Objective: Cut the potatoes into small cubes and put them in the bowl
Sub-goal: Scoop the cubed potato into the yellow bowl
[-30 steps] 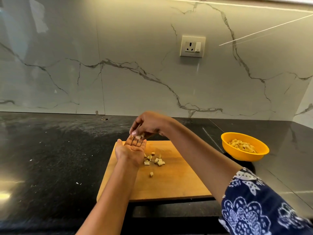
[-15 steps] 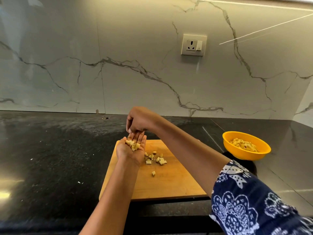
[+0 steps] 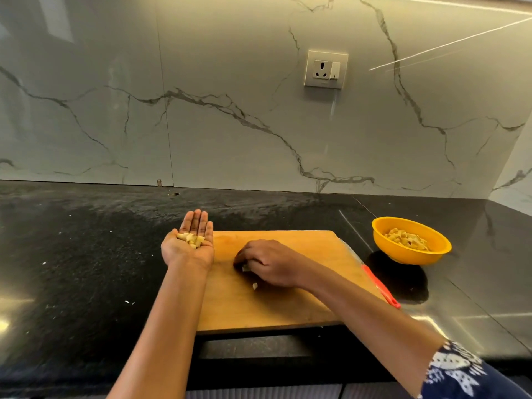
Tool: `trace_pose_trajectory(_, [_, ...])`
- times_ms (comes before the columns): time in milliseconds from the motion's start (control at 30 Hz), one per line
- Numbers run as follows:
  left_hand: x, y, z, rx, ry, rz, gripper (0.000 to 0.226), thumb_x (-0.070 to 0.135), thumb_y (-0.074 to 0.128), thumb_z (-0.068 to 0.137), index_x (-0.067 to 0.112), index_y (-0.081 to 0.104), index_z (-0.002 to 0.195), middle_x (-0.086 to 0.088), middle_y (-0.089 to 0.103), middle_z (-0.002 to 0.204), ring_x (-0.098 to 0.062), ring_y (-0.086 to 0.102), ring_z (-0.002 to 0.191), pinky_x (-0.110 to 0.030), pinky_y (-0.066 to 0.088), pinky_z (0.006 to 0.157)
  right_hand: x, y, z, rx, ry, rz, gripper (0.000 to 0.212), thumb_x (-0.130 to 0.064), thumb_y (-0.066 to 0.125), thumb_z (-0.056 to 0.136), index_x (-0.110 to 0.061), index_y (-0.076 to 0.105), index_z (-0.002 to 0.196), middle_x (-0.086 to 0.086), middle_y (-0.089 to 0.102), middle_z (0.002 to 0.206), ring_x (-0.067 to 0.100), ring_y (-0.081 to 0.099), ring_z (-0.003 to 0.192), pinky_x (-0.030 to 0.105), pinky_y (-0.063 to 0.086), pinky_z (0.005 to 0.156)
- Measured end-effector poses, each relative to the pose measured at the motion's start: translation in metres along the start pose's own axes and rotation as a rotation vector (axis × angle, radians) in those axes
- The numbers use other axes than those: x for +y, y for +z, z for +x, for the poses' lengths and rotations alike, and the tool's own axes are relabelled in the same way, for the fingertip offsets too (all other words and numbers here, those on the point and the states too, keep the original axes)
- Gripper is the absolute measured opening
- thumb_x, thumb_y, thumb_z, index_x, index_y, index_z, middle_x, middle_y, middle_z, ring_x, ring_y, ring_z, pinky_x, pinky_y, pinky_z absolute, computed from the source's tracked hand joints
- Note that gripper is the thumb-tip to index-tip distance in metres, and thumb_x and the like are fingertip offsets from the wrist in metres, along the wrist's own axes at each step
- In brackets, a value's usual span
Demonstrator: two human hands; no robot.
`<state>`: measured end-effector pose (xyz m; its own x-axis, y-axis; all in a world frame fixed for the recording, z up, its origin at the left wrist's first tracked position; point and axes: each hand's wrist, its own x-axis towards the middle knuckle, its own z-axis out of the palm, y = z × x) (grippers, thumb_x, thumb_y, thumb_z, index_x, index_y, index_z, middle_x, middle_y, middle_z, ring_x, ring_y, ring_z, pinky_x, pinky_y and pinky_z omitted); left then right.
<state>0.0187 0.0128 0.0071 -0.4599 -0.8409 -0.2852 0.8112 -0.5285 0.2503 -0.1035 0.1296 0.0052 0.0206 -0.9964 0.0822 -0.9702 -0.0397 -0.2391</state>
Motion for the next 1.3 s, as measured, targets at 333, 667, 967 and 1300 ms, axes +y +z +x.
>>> trace_pose_trajectory(333, [-0.012,0.0,-0.005,-0.023,-0.027,0.052,0.05,0.029,0.021,0.103,0.005,0.065,0.105,-0.013,0.068,0.108,-0.025,0.065,0.1,-0.035,0.049,0.093,0.016,-0.001,-0.006,0.193,-0.157,-0.172,0.02,-0.01,0.058,0.091,-0.004,0.063,0.109,0.013,0.062,0.11,0.024,0.055,0.1,0.032,0.045,0.087])
trace_pose_trajectory(667, [-0.013,0.0,-0.007,-0.032,-0.031,0.076,0.05,0.03,0.021,0.103,0.005,0.065,0.104,-0.012,0.069,0.108,-0.024,0.067,0.099,-0.034,0.051,0.091,0.034,-0.02,-0.032,-0.1,-0.002,-0.137,0.041,-0.009,0.051,0.094,-0.016,0.05,0.135,0.004,0.052,0.133,0.018,0.046,0.119,0.03,0.037,0.1])
trace_pose_trajectory(967, [-0.027,0.005,-0.012,-0.045,-0.074,0.088,0.05,0.029,0.021,0.103,0.004,0.065,0.102,-0.012,0.067,0.11,-0.024,0.065,0.1,-0.034,0.049,0.091,0.01,-0.003,-0.035,0.245,0.096,-0.151,0.027,-0.004,0.058,0.09,-0.011,0.066,0.115,0.006,0.064,0.11,0.018,0.057,0.101,0.027,0.048,0.088])
trace_pose_trajectory(1300, [-0.053,0.012,-0.019,-0.024,-0.192,0.104,0.046,0.026,0.023,0.103,0.002,0.062,0.1,-0.015,0.064,0.105,-0.025,0.061,0.1,-0.034,0.045,0.097,-0.01,-0.061,-0.002,0.243,0.25,0.54,0.021,-0.007,0.064,0.087,-0.009,0.07,0.107,0.002,0.07,0.093,0.01,0.066,0.08,0.022,0.056,0.075])
